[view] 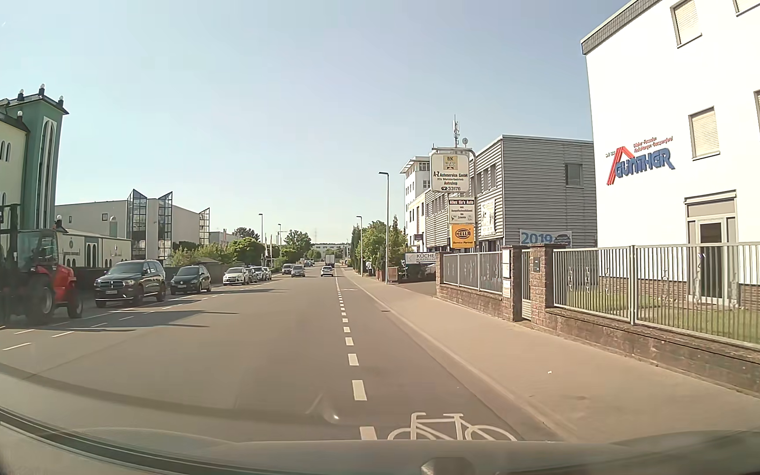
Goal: Follow the waypoints while adhering to traffic rules and regulations
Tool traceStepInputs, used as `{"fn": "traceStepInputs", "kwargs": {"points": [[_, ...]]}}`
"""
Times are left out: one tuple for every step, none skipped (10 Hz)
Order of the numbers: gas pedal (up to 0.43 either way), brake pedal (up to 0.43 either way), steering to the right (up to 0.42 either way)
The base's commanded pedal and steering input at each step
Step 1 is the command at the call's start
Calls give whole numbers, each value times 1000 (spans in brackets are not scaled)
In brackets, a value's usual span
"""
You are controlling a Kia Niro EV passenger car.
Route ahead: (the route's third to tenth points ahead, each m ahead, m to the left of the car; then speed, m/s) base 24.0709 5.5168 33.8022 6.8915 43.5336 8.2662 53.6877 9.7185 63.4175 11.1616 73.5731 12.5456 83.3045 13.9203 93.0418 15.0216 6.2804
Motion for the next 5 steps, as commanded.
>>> {"fn": "traceStepInputs", "kwargs": {"points": [[0,250,53],[0,250,53],[0,244,50],[0,244,44],[0,238,38]]}}
